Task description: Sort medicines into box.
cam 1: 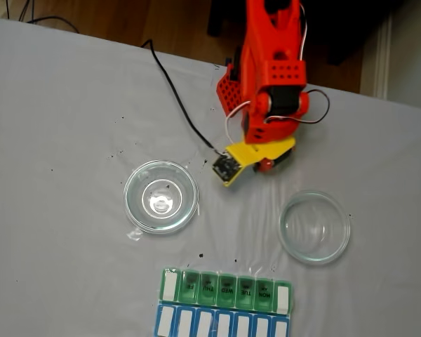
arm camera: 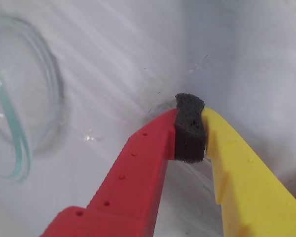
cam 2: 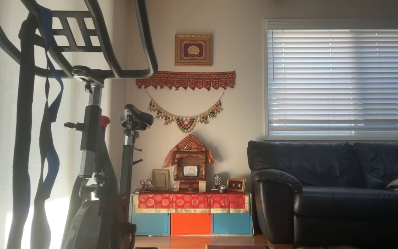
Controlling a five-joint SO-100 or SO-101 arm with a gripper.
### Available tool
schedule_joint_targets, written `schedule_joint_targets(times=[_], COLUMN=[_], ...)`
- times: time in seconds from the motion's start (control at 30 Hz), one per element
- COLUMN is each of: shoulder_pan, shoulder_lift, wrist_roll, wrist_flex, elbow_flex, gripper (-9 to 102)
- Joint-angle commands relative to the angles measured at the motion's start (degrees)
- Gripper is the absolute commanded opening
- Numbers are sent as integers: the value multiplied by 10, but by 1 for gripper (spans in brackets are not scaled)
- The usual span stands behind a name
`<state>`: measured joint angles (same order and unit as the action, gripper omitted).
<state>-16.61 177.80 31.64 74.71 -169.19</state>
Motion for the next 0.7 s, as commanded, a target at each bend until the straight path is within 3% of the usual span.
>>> schedule_joint_targets(times=[0.0, 0.13, 0.23, 0.3, 0.67], shoulder_pan=[-10, 12, 89, 112, 151], shoulder_lift=[11, 12, 13, 13, 12], wrist_roll=[6, 25, 158, 190, 113], wrist_flex=[76, 71, 84, 74, 87], elbow_flex=[9, 8, 8, 8, 8], gripper=[2, 2, 2, 2, 1])
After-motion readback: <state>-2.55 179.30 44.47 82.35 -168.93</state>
